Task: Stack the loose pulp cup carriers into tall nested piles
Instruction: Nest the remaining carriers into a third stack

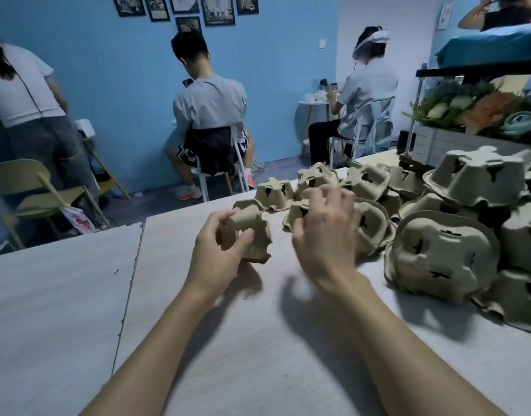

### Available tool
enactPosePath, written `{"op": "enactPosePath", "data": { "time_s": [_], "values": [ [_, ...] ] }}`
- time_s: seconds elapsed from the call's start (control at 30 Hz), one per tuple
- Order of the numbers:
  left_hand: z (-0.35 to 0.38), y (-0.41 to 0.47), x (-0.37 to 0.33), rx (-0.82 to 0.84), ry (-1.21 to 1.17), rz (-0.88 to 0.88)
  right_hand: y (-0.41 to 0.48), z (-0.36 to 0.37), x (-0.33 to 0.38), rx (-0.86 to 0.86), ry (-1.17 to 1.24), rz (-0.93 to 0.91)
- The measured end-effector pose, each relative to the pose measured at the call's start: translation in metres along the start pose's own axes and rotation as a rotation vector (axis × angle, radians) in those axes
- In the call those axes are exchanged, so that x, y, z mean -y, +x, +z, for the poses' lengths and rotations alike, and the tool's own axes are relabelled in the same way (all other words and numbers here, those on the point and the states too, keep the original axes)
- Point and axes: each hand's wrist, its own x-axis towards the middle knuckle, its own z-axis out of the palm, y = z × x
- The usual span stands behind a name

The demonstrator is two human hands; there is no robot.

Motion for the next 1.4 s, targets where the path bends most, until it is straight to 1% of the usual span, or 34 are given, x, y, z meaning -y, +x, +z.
{"op": "enactPosePath", "data": {
  "time_s": [0.07,0.13,0.23,0.3,0.4,0.53,0.57,0.63,0.7,0.83,0.87,0.9,0.97,1.1,1.2,1.27,1.4],
  "values": [
    [-0.001,-0.013,0.001,-0.005,-0.061,0.015,0.001,-0.016,-0.019,0.031,-0.141,0.008],
    [-0.002,-0.027,-0.002,0.011,-0.093,0.024,0.000,-0.025,-0.032,0.100,-0.220,0.047],
    [-0.011,-0.040,-0.007,0.059,-0.094,0.010,-0.004,-0.027,-0.036,0.215,-0.179,0.098],
    [-0.020,-0.047,-0.009,0.124,-0.045,0.005,-0.004,-0.028,-0.038,0.277,-0.136,0.125],
    [-0.031,-0.053,-0.007,0.200,0.073,0.022,-0.002,-0.028,-0.040,0.227,-0.101,0.102],
    [-0.037,-0.057,-0.002,0.193,0.093,0.052,-0.002,-0.028,-0.037,0.147,-0.088,0.056],
    [-0.038,-0.059,-0.001,0.189,0.095,0.050,-0.001,-0.028,-0.037,0.138,-0.054,0.062],
    [-0.043,-0.061,0.001,0.178,0.093,0.044,0.000,-0.030,-0.032,0.119,0.131,0.101],
    [-0.050,-0.065,0.004,0.161,0.100,0.051,0.000,-0.029,-0.024,0.140,0.422,0.161],
    [-0.062,-0.074,0.006,0.152,0.150,0.060,-0.010,-0.021,-0.009,0.311,0.822,0.319],
    [-0.064,-0.076,0.006,0.160,0.161,0.054,-0.013,-0.019,-0.008,0.369,0.896,0.334],
    [-0.064,-0.077,0.007,0.172,0.176,0.047,-0.014,-0.016,-0.010,0.428,0.921,0.315],
    [-0.066,-0.077,0.009,0.191,0.215,0.040,-0.018,-0.015,-0.011,0.529,0.842,0.221],
    [-0.071,-0.075,0.015,0.201,0.238,0.045,-0.018,-0.018,-0.017,0.582,0.636,0.074],
    [-0.074,-0.078,0.013,0.236,0.250,0.045,-0.016,-0.024,-0.018,0.700,0.504,-0.074],
    [-0.075,-0.079,0.010,0.270,0.238,0.020,-0.018,-0.027,-0.016,0.736,0.503,-0.085],
    [-0.074,-0.078,0.005,0.273,0.196,-0.005,-0.017,-0.023,-0.017,0.619,0.571,-0.020]
  ]
}}
